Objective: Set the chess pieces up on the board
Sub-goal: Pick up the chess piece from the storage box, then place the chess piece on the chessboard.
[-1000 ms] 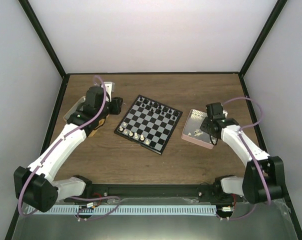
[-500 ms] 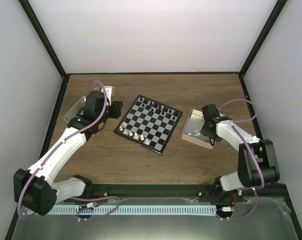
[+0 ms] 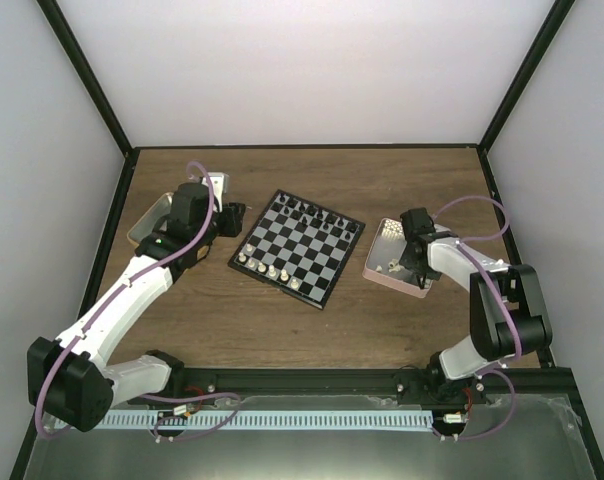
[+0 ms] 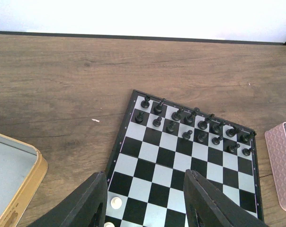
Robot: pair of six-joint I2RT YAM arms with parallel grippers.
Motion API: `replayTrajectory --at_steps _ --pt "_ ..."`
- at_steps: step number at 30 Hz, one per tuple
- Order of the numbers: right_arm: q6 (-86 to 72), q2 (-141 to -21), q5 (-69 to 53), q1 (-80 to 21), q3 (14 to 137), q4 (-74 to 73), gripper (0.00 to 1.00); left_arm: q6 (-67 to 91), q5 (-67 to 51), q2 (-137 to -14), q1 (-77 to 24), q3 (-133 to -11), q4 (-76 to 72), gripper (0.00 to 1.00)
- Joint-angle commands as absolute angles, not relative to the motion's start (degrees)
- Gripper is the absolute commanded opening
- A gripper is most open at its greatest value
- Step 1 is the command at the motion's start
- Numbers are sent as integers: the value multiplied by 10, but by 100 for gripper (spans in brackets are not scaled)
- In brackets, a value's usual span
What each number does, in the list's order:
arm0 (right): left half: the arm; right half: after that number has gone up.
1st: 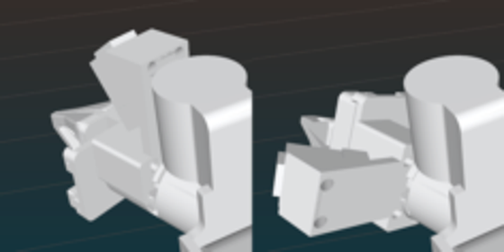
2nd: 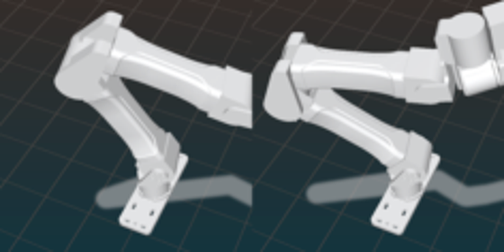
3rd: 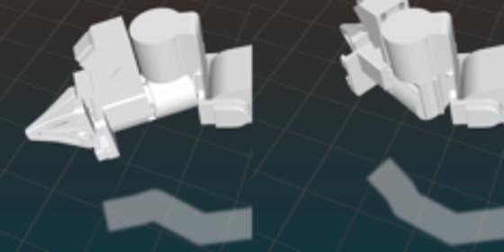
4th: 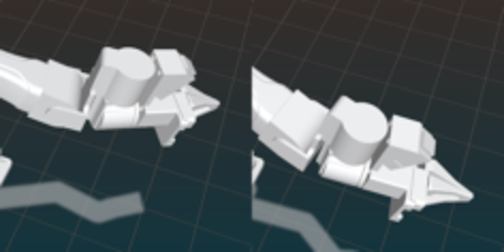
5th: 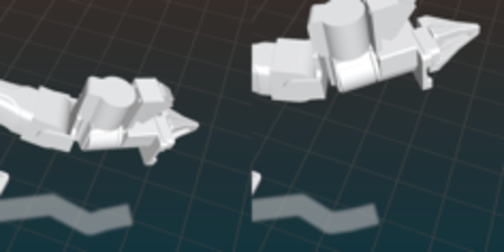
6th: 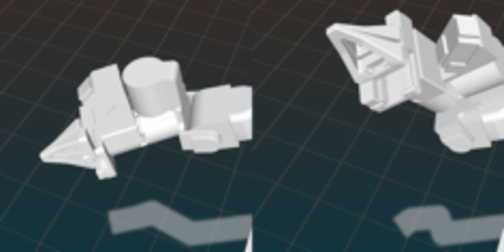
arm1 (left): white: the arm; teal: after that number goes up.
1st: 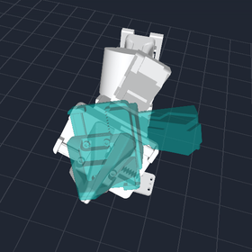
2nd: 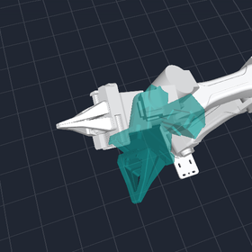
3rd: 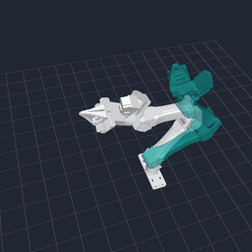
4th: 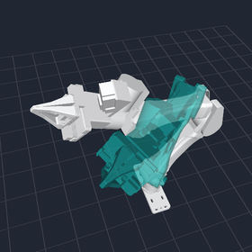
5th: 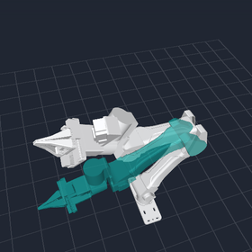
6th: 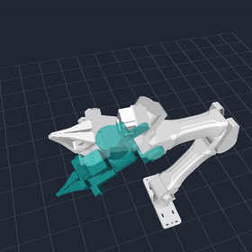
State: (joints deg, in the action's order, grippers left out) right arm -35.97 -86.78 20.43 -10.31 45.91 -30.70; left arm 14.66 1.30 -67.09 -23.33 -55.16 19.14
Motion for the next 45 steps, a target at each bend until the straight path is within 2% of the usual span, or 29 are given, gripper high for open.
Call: replayTrajectory --at_steps 1,3,8,14,18,23,28,36,45 --pt "-362 -863 234 -97 457 -296 30 147 11 -667 -231 -545 178 47" --pt "-359 -862 230 -97 452 -292 31 147 10 -668 -231 -546 177 46" --pt "-362 -865 216 -97 445 -283 24 148 10 -668 -232 -546 178 46" --pt "-364 -852 218 -97 449 -274 8 148 10 -667 -231 -545 178 46" --pt "-356 -828 215 -99 462 -275 3 149 10 -665 -231 -545 178 46" --pt "-349 -788 201 -125 497 -292 3 150 19 -662 -232 -544 179 46" --pt "-369 -772 177 -194 549 -310 3 157 43 -655 -231 -544 179 46" --pt "-392 -876 113 -341 641 -253 3 183 133 -624 -230 -532 177 47" --pt "-352 -1047 27 -438 806 -219 3 189 182 -593 -230 -523 172 47"
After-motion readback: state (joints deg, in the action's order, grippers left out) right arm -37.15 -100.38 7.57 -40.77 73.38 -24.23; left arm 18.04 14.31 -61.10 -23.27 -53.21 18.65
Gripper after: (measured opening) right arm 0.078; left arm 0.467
